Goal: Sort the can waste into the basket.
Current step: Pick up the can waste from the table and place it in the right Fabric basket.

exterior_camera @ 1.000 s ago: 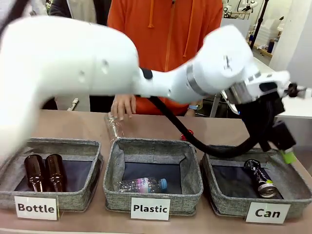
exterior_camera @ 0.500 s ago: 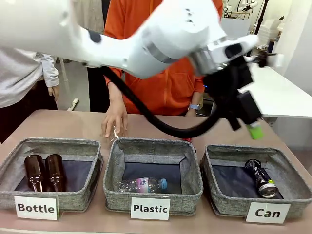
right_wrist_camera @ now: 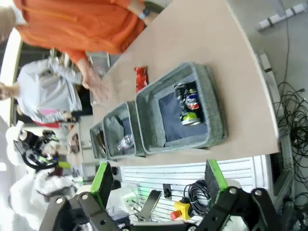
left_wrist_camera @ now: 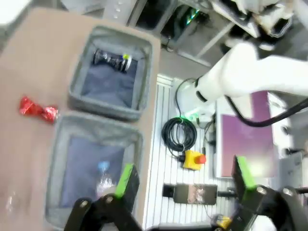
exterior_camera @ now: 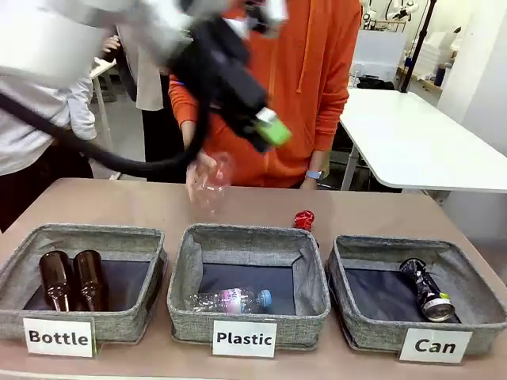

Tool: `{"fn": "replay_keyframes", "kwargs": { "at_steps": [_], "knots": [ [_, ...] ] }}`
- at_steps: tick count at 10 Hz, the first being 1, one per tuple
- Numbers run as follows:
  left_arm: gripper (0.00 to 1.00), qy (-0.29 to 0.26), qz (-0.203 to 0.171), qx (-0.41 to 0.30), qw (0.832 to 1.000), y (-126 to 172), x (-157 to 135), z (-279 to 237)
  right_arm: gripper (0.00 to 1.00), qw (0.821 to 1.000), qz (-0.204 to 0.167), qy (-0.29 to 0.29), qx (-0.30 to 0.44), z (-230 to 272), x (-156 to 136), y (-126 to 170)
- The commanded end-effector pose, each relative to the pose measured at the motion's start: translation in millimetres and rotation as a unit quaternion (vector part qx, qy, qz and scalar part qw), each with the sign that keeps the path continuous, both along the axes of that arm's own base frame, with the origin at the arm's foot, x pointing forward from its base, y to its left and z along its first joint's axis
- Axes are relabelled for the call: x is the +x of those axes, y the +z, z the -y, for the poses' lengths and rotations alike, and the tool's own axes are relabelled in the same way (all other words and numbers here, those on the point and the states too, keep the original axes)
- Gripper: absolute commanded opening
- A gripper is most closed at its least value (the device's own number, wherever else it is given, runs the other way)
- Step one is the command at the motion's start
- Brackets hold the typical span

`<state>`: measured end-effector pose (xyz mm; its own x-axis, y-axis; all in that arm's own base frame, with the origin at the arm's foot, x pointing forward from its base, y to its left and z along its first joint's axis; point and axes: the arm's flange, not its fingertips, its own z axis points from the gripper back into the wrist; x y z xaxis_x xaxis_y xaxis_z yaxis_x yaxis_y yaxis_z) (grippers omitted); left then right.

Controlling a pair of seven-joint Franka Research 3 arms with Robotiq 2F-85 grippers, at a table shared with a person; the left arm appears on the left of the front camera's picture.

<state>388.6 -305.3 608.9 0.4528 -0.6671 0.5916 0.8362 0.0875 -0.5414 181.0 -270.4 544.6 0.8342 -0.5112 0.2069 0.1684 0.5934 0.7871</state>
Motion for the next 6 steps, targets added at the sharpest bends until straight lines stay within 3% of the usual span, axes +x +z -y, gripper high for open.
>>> {"fn": "replay_keyframes", "kwargs": {
  "at_steps": [1,2,4,6],
  "knots": [
    [1.00,0.126,-0.048,-0.042,0.990,-25,-15,-107,1.00,0.997,0.025,0.071,0.010,-72,38,-1],
    [1.00,0.179,-0.080,-0.079,0.977,-32,-22,-165,1.00,0.992,0.028,0.119,0.032,-105,56,-4],
    [1.00,0.300,-0.104,-0.146,0.937,-54,-57,-275,1.00,0.979,-0.003,0.182,0.092,-166,85,-19],
    [1.00,0.397,-0.129,-0.210,0.884,-86,-89,-368,1.00,0.947,-0.069,0.214,0.228,-213,108,-40]
  ]
}}
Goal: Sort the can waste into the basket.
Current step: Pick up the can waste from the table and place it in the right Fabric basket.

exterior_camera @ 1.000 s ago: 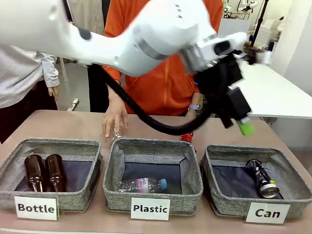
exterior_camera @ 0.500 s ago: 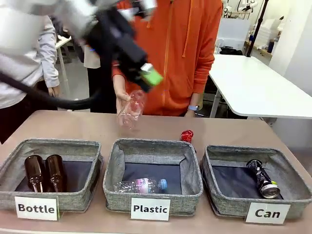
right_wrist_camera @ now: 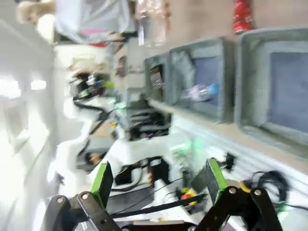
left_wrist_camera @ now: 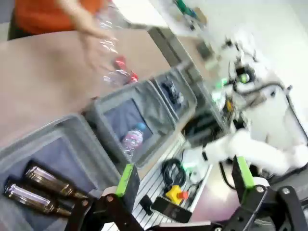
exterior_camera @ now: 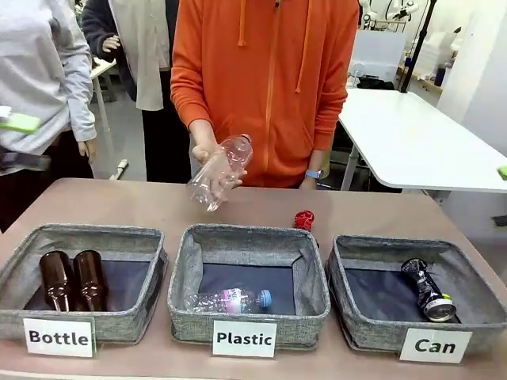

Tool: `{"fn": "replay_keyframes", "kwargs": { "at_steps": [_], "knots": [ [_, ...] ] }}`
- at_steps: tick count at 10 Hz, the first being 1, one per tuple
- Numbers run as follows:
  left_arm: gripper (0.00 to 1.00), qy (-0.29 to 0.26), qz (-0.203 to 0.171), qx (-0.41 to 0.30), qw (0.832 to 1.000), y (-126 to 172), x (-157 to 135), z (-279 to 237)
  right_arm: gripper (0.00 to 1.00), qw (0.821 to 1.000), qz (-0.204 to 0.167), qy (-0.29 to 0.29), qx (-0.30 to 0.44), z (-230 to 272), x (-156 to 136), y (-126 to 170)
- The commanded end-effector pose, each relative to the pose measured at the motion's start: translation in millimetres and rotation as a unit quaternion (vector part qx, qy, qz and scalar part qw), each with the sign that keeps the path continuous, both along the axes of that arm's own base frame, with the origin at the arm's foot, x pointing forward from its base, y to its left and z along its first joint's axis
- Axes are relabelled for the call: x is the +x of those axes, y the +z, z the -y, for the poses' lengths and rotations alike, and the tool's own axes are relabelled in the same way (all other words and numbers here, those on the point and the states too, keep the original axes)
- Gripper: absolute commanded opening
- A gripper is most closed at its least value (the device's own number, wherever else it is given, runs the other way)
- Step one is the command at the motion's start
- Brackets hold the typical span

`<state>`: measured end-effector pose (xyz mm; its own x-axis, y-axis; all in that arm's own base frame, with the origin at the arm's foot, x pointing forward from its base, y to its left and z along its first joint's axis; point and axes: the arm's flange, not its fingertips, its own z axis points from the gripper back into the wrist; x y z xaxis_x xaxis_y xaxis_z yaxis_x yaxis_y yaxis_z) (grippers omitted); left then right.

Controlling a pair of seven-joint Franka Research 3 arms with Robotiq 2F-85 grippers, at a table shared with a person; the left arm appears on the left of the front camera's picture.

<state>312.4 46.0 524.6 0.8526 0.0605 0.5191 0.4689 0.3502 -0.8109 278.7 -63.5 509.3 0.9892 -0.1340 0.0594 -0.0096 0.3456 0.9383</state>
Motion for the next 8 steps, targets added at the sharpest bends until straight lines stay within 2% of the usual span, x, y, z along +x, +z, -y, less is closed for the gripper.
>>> {"fn": "replay_keyframes", "kwargs": {
  "at_steps": [1,3,4,8],
  "knots": [
    [1.00,0.065,-0.003,-0.073,0.995,-26,-14,-47,1.00,0.994,-0.075,-0.014,0.073,-14,23,-15],
    [1.00,0.088,-0.015,-0.116,0.989,-55,-17,-87,1.00,0.993,-0.079,-0.060,0.059,-12,28,-26],
    [1.00,0.082,-0.020,-0.064,0.994,-30,-26,-70,1.00,0.996,-0.063,0.004,0.067,-17,26,-21],
    [1.00,0.082,-0.020,-0.064,0.994,-30,-26,-70,1.00,0.996,-0.063,0.004,0.067,-17,26,-21]
  ]
}}
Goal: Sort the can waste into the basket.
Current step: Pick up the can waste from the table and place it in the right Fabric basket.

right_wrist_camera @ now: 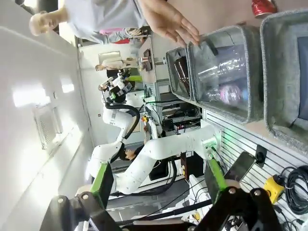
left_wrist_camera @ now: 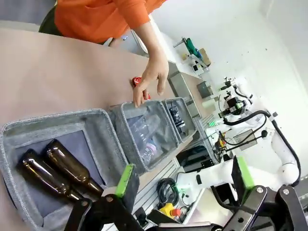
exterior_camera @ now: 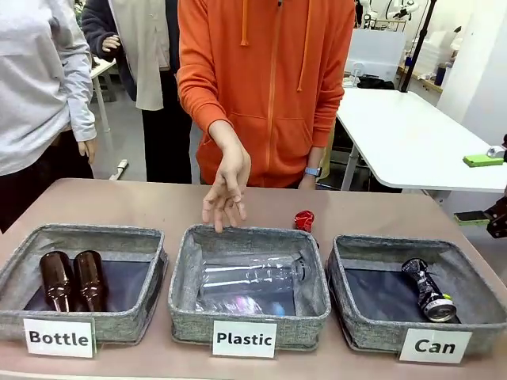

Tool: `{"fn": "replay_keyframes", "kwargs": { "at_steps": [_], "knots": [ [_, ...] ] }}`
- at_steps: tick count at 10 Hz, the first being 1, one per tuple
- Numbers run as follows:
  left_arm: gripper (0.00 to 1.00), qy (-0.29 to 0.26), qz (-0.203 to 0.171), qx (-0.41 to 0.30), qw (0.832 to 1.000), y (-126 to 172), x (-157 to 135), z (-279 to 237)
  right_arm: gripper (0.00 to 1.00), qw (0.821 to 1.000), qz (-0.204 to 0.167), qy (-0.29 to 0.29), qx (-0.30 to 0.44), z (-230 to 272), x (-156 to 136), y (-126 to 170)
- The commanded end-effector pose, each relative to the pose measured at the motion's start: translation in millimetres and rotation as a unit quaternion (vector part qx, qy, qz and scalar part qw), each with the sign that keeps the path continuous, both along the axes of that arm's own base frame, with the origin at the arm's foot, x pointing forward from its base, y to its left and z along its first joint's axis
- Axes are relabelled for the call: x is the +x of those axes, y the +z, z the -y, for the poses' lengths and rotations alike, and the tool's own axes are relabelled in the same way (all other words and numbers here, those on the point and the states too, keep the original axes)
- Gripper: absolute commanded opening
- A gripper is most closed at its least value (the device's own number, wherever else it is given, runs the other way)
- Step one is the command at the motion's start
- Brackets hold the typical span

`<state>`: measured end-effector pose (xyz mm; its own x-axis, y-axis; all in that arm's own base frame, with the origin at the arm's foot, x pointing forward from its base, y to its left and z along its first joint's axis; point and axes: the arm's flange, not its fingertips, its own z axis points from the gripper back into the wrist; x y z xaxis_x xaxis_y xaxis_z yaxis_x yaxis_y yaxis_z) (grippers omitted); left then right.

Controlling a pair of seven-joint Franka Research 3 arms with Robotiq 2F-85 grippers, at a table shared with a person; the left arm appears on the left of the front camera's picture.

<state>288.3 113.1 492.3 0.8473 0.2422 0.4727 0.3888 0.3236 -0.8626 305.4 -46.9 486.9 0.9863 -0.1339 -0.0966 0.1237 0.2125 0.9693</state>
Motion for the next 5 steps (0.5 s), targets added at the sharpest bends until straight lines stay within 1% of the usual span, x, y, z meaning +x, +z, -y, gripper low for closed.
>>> {"fn": "replay_keyframes", "kwargs": {
  "at_steps": [1,5],
  "knots": [
    [1.00,0.007,-0.002,-0.010,1.000,2.8,-2.1,-2.4,1.00,1.000,0.006,0.004,-0.002,0.0,-1.2,0.9],
    [1.00,0.007,-0.002,-0.010,1.000,2.8,-2.1,-2.4,1.00,1.000,0.006,0.004,-0.002,0.0,-1.2,0.9]
  ]
}}
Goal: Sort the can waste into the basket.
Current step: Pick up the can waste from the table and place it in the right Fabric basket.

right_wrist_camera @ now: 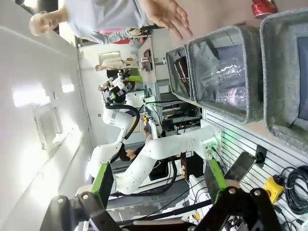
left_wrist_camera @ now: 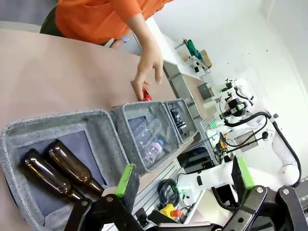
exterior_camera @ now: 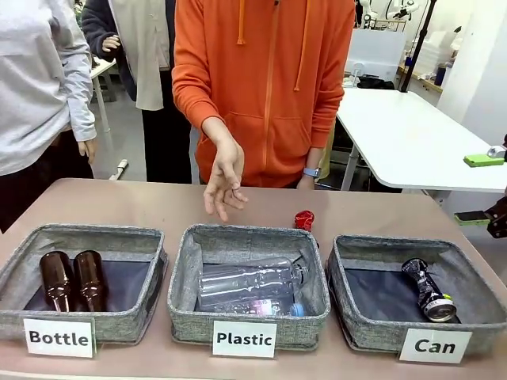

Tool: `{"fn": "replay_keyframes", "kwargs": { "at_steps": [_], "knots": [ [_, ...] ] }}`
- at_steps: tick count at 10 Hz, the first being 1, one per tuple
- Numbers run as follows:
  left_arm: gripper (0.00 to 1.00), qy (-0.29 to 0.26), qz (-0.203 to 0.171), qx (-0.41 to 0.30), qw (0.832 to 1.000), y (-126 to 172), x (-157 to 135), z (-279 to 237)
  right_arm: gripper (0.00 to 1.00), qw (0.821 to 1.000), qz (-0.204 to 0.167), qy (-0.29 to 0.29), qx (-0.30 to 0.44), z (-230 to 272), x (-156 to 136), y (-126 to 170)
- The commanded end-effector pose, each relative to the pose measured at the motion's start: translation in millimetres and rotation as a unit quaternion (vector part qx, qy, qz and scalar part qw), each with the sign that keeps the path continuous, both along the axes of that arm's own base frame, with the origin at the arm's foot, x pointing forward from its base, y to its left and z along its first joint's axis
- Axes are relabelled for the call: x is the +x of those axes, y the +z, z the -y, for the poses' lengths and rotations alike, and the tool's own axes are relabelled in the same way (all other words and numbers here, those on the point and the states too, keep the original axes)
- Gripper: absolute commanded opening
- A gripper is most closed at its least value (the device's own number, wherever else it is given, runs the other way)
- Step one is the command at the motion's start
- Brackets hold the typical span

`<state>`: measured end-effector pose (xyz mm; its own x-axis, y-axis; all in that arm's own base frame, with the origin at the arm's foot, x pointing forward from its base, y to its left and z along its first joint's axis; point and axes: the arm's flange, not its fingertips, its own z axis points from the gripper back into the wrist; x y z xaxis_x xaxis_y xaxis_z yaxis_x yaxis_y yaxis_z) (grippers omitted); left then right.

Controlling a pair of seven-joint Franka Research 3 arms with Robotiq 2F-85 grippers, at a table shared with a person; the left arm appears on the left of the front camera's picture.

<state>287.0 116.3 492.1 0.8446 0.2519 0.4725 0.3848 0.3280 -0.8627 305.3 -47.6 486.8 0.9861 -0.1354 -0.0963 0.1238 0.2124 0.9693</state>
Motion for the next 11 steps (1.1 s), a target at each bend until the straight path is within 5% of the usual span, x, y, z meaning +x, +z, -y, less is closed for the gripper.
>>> {"fn": "replay_keyframes", "kwargs": {
  "at_steps": [1,4,5,7,9,11],
  "knots": [
    [1.00,0.002,-0.002,-0.010,1.000,3,-1,1,1.00,1.000,0.006,0.005,-0.002,-1,-1,1],
    [1.00,0.002,-0.002,-0.010,1.000,3,-1,1,1.00,1.000,0.000,0.000,0.000,0,0,0],
    [1.00,0.002,-0.002,-0.010,1.000,3,-1,1,1.00,0.998,0.005,-0.006,-0.070,-6,-8,9],
    [1.00,0.002,-0.002,-0.010,1.000,3,-1,1,1.00,0.978,0.004,0.064,-0.198,-43,41,23],
    [1.00,0.002,-0.002,-0.010,1.000,3,-1,1,1.00,0.932,-0.035,0.106,-0.346,-92,102,25],
    [1.00,0.002,-0.002,-0.010,1.000,3,-1,1,1.00,0.902,-0.054,0.143,-0.404,-132,147,8]
  ]
}}
